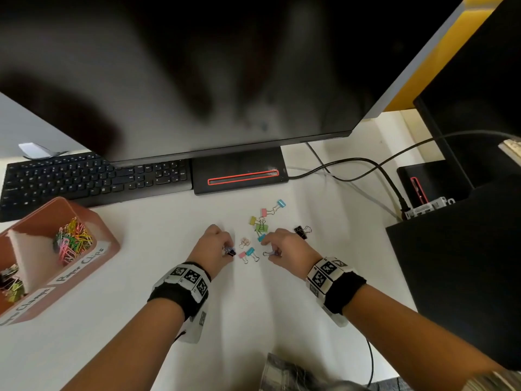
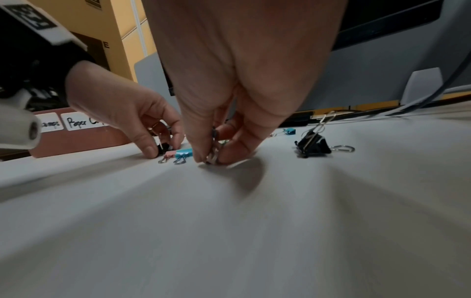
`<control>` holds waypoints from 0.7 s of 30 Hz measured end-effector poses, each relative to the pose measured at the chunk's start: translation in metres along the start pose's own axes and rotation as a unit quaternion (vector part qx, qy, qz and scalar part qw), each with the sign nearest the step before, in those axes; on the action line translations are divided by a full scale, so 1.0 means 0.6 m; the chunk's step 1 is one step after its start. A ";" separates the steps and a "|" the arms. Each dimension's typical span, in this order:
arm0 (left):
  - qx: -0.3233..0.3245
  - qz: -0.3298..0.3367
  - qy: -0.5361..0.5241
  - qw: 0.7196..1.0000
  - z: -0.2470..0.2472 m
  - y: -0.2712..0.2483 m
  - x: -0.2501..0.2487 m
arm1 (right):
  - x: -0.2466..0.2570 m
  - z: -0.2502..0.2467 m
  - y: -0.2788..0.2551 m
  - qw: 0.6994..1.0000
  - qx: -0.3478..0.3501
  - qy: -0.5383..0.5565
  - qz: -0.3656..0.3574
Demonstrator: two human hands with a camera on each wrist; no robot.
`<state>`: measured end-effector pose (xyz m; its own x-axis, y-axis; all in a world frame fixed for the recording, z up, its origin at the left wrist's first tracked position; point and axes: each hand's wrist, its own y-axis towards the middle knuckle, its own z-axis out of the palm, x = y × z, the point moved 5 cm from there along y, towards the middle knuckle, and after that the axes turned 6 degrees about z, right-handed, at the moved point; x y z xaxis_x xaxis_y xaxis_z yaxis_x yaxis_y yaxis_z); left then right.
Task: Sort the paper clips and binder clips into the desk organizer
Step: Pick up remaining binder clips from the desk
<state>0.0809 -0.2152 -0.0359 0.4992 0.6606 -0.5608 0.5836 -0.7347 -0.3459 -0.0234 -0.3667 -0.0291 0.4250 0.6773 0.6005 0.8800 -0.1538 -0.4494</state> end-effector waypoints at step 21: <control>0.024 0.058 -0.022 0.998 0.030 -0.017 -0.024 | -0.001 0.012 0.004 0.999 -0.018 -0.015 0.037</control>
<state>0.0567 -0.2199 -0.0378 0.5323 0.5639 -0.6314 0.4917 -0.8131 -0.3117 -0.0233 -0.3621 -0.0355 0.4829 0.6838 0.5470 0.8539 -0.2291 -0.4674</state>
